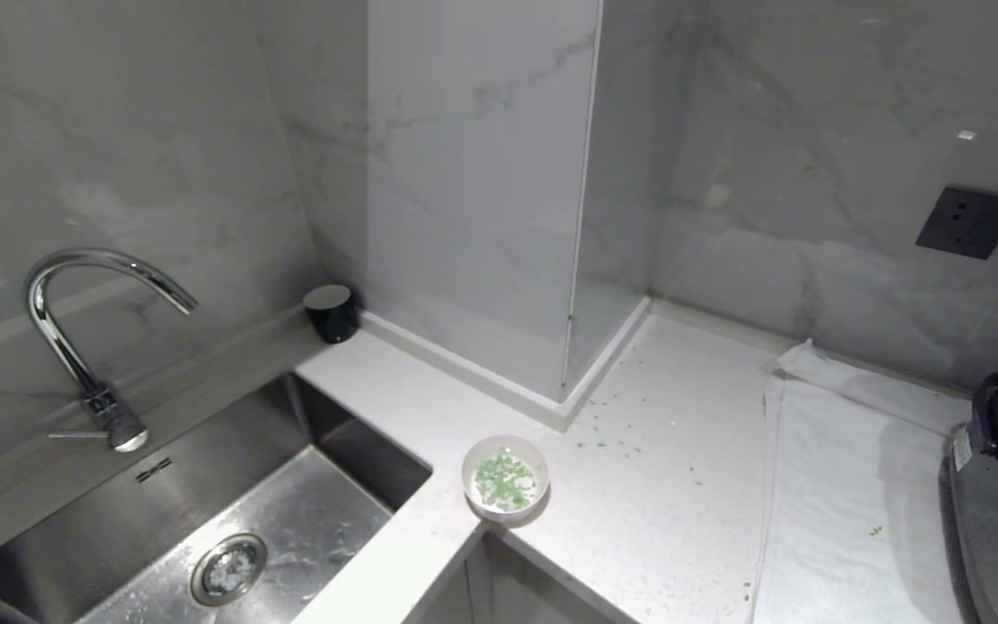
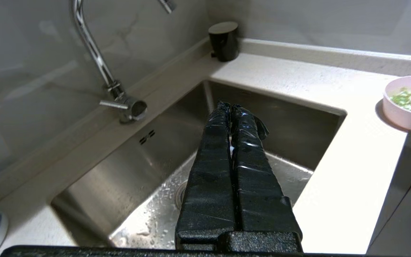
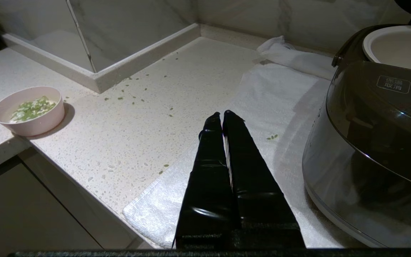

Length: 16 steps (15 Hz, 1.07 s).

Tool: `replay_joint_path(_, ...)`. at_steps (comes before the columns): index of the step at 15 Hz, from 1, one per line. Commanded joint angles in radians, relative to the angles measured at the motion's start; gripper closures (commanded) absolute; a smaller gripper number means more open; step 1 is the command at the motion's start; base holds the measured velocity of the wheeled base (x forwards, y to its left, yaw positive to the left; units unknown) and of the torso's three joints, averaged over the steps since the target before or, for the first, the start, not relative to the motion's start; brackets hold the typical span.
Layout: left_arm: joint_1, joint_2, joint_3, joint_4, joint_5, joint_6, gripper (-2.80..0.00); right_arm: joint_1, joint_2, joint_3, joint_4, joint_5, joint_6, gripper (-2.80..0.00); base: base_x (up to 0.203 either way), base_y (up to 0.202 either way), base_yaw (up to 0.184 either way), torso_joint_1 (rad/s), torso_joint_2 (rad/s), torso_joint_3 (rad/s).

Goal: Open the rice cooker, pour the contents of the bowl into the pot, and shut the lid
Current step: Pick up the bowl on the table

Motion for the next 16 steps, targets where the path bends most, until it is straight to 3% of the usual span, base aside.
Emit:
replay_joint_path(1,-0.004,-0.059,0.001,0.012,0.021,0.002,0.0,0.0,0.0,0.002,-0.001,0.0,0.0,0.0,0.0,0.0,0.0,0.0,0.0,0.0)
replay_joint_path(6,-0.004,-0.121,-0.006,0.069,0.098,0.002,0.0,0.0,0.0,0.002,-0.001,0.0,0.0,0.0,0.0,0.0,0.0,0.0,0.0,0.0)
replay_joint_path(9,-0.003,-0.121,-0.031,0.181,0.049,-0.006,0.0,0.0,0.0,0.002,-0.001,0.0,0.0,0.0,0.0,0.0,0.0,0.0,0.0,0.0)
replay_joint_path(10,-0.002,-0.12,-0.047,0.224,0.051,-0.036,0.0,0.0,0.0,0.002,-0.001,0.0,0.0,0.0,0.0,0.0,0.0,0.0,0.0,0.0)
replay_joint_path(14,-0.001,-0.12,-0.048,0.228,0.031,-0.049,0.0,0.0,0.0,0.002,-0.001,0.0,0.0,0.0,0.0,0.0,0.0,0.0,0.0,0.0)
replay_joint_path(16,0.0,-0.12,-0.041,0.234,-0.025,-0.075,0.0,0.0,-0.001,0.002,0.0,0.0,0.0,0.0,0.0,0.0,0.0,0.0,0.0,0.0)
